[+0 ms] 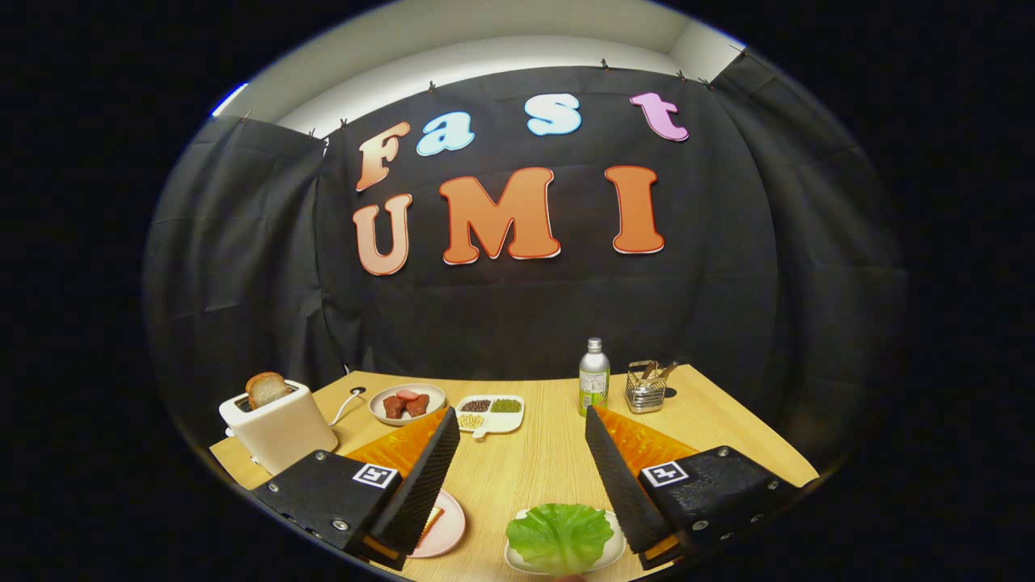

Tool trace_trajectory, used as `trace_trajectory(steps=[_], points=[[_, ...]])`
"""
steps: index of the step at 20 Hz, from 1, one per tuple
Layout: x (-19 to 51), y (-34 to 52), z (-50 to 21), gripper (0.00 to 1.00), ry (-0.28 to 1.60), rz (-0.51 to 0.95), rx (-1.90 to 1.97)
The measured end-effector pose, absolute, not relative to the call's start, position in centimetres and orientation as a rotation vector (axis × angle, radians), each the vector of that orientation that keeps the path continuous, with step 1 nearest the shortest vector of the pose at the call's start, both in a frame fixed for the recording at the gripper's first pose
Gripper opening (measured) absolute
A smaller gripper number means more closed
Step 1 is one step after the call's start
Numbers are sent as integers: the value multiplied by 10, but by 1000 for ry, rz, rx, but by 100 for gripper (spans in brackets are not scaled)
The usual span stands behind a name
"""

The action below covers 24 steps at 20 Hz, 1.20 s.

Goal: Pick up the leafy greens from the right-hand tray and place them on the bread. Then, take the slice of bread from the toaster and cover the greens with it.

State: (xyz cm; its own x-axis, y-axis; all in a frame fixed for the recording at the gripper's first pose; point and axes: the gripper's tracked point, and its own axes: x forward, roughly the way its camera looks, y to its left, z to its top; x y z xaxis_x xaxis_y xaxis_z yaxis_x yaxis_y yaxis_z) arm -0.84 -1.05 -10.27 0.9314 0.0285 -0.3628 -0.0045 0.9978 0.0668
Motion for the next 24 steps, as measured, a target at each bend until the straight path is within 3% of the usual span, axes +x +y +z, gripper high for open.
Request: trace_trajectory(steps=[24], points=[[-51,-33,-261,95,828,4,29]])
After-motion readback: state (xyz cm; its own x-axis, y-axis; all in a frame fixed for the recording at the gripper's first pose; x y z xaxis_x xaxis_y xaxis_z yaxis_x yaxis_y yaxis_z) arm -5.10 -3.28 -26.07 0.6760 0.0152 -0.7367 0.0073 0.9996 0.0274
